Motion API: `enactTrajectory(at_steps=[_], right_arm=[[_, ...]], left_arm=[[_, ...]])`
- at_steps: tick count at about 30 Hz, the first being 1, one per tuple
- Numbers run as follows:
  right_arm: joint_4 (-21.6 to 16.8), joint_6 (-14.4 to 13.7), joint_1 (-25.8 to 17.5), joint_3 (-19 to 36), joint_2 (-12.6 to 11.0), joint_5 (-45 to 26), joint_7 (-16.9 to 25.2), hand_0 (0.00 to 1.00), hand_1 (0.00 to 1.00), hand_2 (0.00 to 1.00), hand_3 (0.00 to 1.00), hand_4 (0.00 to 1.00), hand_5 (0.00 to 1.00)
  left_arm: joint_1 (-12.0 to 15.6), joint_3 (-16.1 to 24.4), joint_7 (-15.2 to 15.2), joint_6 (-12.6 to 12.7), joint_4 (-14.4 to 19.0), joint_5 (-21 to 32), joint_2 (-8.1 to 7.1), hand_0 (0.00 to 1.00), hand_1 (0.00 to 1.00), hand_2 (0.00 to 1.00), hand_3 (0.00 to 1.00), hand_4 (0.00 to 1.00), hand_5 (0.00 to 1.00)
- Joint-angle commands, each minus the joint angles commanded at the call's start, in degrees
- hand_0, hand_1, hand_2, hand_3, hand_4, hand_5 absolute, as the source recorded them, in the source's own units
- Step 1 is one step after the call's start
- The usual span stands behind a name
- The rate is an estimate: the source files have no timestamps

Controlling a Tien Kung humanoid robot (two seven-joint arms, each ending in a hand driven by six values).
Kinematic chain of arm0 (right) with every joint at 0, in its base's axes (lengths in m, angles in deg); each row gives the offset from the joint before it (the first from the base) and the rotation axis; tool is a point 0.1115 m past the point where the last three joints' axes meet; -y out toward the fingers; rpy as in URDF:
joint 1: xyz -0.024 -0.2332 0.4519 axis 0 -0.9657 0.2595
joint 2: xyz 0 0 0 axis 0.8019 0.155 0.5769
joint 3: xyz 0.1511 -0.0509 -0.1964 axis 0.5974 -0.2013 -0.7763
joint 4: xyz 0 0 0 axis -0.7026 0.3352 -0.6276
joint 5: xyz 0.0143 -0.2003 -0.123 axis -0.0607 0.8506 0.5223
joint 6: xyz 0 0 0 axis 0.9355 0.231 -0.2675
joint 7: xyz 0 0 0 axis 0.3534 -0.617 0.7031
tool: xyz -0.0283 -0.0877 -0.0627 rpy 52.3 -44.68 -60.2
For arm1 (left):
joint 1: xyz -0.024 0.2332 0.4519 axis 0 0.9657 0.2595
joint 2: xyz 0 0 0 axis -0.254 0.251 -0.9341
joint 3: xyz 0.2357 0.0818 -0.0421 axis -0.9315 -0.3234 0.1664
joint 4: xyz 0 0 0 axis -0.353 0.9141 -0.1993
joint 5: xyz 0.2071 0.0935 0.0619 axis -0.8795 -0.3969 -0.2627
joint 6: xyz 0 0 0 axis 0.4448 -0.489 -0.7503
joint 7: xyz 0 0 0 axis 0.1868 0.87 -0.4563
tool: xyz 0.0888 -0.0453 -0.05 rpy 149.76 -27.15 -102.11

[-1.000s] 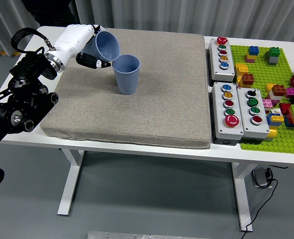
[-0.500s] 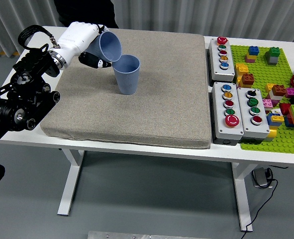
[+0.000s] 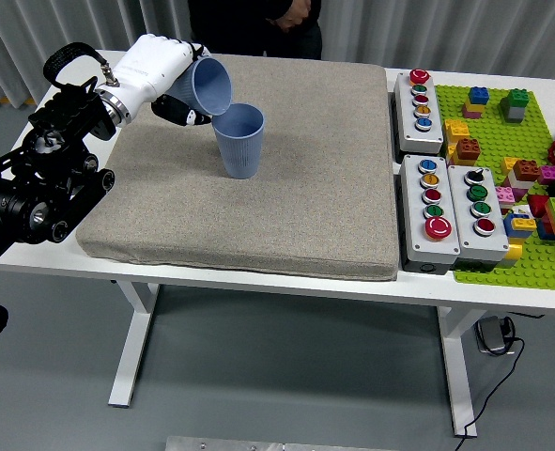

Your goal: Pick cup pour cup place

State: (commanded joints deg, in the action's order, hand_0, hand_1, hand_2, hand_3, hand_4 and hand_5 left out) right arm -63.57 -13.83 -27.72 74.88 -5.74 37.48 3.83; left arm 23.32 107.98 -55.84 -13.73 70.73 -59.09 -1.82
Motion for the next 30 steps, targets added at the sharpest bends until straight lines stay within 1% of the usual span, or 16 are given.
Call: enactTrajectory(at_steps=[5, 9, 15, 19, 30], right_arm=[[0.02, -0.03, 0.02, -0.29, -0.04, -0.4, 0.0, 0.701, 0.711, 0.695, 0.648, 0.129, 0.336], [0.04, -0.1, 0.09, -0.43, -0.05, -0.66, 0.02, 0.701, 0.711, 0.695, 0.648, 0.129, 0.336], [0.06, -0.13, 0.07, -0.58, -0.09, -0.89, 0.05, 0.7, 0.712, 0.695, 0.648, 0.129, 0.337], [0.06, -0.17, 0.06, -0.72, -0.11, -1.16, 0.03, 0.7, 0.711, 0.695, 0.649, 0.13, 0.337], [0.07, -0.23, 0.34, -1.02, -0.18, -1.57, 0.03, 0.7, 0.711, 0.695, 0.648, 0.129, 0.34]], left_arm=[[-0.68, -1.1, -0.25, -0.08, -0.17, -0.51, -0.11, 0.445, 0.513, 0.539, 0.544, 0.84, 0.029], [-1.4, -2.69, -0.69, -0.14, 0.0, -1.72, -0.27, 0.445, 0.513, 0.539, 0.544, 0.84, 0.029], [-2.57, -5.0, -1.14, -0.24, -0.46, -1.76, -0.45, 0.447, 0.513, 0.539, 0.543, 0.839, 0.027], [-3.06, -5.81, -1.54, -0.21, -0.36, -2.57, -0.65, 0.446, 0.513, 0.539, 0.543, 0.837, 0.028], [-4.62, -8.48, -2.83, 0.63, -0.3, -5.4, -1.3, 0.444, 0.514, 0.54, 0.543, 0.837, 0.032]])
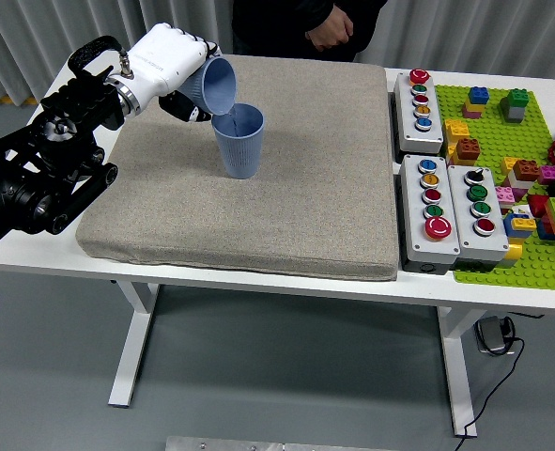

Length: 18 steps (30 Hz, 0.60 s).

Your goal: Pick cup pour cup place

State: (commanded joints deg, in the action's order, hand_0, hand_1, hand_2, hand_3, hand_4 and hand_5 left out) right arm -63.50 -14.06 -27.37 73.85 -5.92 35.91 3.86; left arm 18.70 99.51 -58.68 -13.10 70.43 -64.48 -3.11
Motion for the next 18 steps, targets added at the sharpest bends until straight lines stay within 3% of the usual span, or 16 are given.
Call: enactTrajectory(at_steps=[18], right_arm=[[-0.03, -0.03, 0.08, -0.11, -0.09, -0.2, -0.04, 0.7, 0.711, 0.694, 0.648, 0.128, 0.338]], left_arm=[[-2.4, -4.94, -1.84, -0.55, 0.04, -2.55, -0.64, 0.439, 0.516, 0.54, 0.542, 0.837, 0.036]])
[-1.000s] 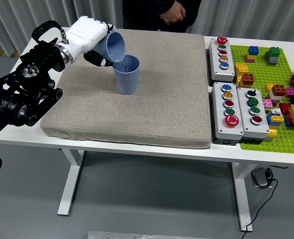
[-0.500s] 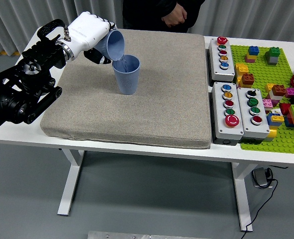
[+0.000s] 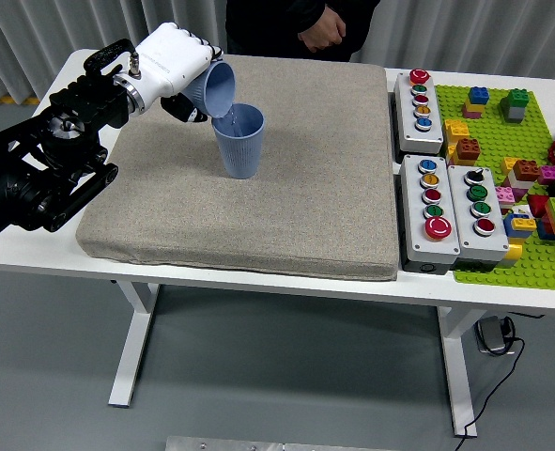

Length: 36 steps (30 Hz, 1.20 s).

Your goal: Pick cup pour cup place

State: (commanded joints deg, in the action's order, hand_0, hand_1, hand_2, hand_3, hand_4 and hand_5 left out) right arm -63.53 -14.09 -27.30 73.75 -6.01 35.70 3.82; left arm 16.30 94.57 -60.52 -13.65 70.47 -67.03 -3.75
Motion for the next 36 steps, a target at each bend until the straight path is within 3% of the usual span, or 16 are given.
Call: enactTrajectory(at_steps=[26, 36], right_arm=[[-0.14, 0.06, -0.44, 0.29, 0.15, 0.55, -0.24, 0.7, 0.71, 0.694, 0.648, 0.127, 0.336], [-0.17, 0.06, -0.46, 0.28, 0.18, 0.53, -0.31, 0.7, 0.712, 0.695, 0.648, 0.127, 0.332]], left_arm=[[-2.45, -4.74, -1.42, 0.17, 1.29, 0.0, -0.71, 0.439, 0.515, 0.54, 0.541, 0.841, 0.042], [-3.18, -7.15, -3.42, 0.95, 1.7, 0.0, -1.02, 0.439, 0.515, 0.54, 0.542, 0.844, 0.043]])
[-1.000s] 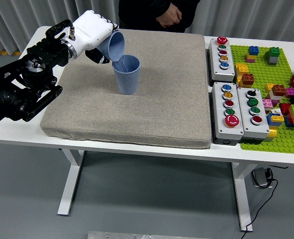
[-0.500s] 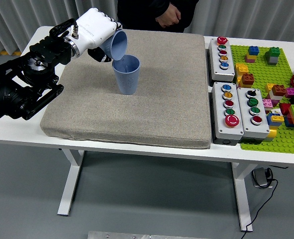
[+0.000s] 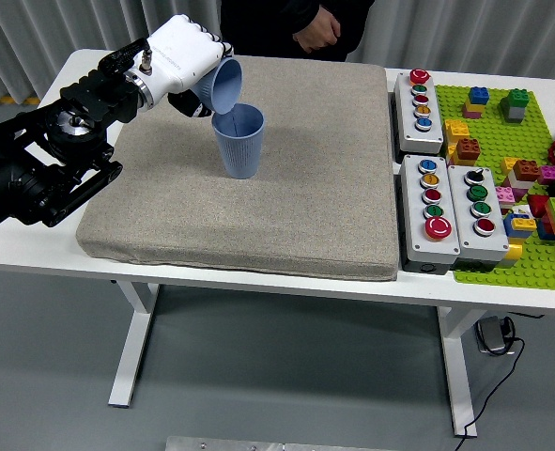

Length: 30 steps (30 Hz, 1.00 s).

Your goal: Pick cup pour cup place

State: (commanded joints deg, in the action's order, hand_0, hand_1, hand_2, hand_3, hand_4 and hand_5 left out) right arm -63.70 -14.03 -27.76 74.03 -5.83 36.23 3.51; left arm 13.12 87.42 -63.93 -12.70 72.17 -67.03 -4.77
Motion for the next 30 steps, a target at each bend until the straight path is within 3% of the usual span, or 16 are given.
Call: enactTrajectory(at_steps=[10, 16, 23, 30], right_arm=[[-0.01, -0.01, -0.05, 0.04, 0.03, -0.03, -0.02, 0.701, 0.712, 0.695, 0.648, 0.128, 0.332], [0.01, -0.08, 0.08, 0.06, 0.03, -0.14, -0.01, 0.7, 0.712, 0.695, 0.648, 0.127, 0.328], [0.04, -0.16, 0.2, 0.04, 0.07, -0.39, 0.04, 0.701, 0.711, 0.695, 0.648, 0.126, 0.328], [0.07, -0.12, -0.03, 0.21, 0.16, -0.22, 0.14, 0.701, 0.711, 0.695, 0.648, 0.126, 0.328]], left_arm=[[-0.19, -0.53, -0.09, -0.02, 0.17, 0.0, -0.19, 0.439, 0.514, 0.54, 0.541, 0.844, 0.043], [0.7, 1.83, -0.16, 0.17, 0.34, 0.0, -0.49, 0.439, 0.514, 0.54, 0.54, 0.844, 0.042], [4.04, 8.54, 1.61, 2.93, 0.92, 14.56, -1.52, 0.434, 0.514, 0.54, 0.541, 0.843, 0.042], [9.73, 16.68, 4.25, 5.46, 4.25, 30.89, -1.86, 0.434, 0.516, 0.54, 0.541, 0.844, 0.044]])
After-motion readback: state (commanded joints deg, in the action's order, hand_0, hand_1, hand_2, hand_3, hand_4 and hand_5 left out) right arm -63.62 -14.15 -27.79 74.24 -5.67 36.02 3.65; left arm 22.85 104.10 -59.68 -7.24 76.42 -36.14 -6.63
